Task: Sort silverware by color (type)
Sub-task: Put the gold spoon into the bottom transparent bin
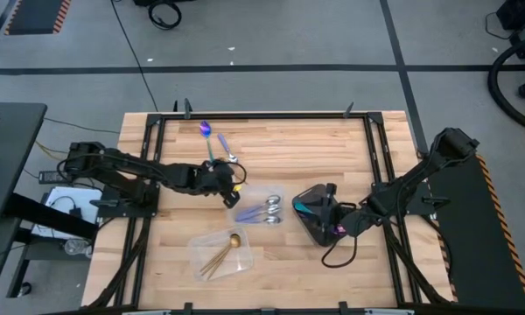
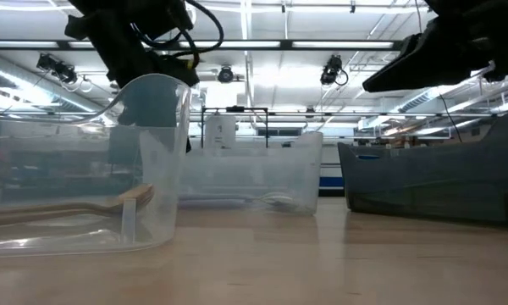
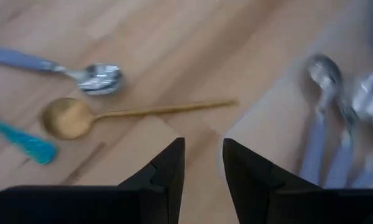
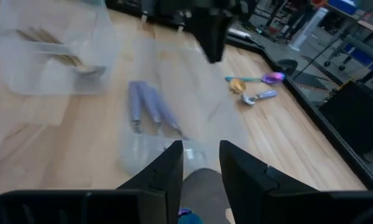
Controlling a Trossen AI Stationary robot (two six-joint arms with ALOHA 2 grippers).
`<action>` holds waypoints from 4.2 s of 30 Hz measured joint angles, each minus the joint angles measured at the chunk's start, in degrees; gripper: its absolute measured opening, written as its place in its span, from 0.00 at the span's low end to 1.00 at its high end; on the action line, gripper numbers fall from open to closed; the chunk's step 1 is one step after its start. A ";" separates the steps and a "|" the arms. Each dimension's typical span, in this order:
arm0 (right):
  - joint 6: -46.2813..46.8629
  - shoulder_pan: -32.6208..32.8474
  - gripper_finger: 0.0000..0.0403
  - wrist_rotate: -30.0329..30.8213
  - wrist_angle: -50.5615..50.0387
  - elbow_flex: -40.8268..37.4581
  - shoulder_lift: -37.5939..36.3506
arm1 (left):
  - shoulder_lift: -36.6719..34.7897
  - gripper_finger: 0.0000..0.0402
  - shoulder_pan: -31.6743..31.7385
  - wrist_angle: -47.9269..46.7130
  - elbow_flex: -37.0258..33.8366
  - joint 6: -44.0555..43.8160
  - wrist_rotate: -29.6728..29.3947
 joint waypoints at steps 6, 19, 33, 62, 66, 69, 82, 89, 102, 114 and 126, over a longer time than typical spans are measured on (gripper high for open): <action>-0.47 0.15 0.28 -1.21 0.18 -0.03 0.24 | 0.82 0.29 2.18 0.43 -0.07 -4.95 -3.48; -2.11 0.52 0.28 -1.44 2.86 0.01 0.22 | -2.53 0.29 0.21 5.73 1.40 5.02 4.95; -1.01 0.57 0.28 -3.16 3.26 0.01 0.22 | -2.77 0.29 6.37 -7.76 1.25 6.23 -10.41; -1.95 0.57 0.28 -8.05 4.53 0.03 0.19 | 4.98 0.29 10.03 -0.03 1.29 35.32 8.78; -1.95 0.58 0.28 -8.83 4.99 0.03 0.19 | 6.14 0.29 13.99 0.62 1.31 42.86 13.93; -1.95 0.59 0.28 -8.86 5.22 0.03 0.19 | 7.67 0.29 16.20 1.61 1.32 46.19 15.56; -1.97 0.58 0.28 -8.86 5.79 0.03 0.19 | 9.72 0.37 19.95 3.52 1.31 55.65 15.70; -2.01 0.57 0.28 -8.86 6.06 0.03 0.19 | 11.88 0.41 21.88 3.97 1.28 58.60 17.91; -1.51 0.57 0.28 -9.88 6.52 0.01 0.19 | 14.92 0.35 24.58 3.24 1.53 58.94 22.45; -1.49 0.57 0.28 -9.88 6.57 0.01 0.19 | 14.98 0.03 20.62 0.25 1.51 66.27 19.75; -1.31 0.57 0.28 -8.42 6.60 0.01 0.19 | 8.57 0.02 13.82 -2.89 1.17 53.92 11.22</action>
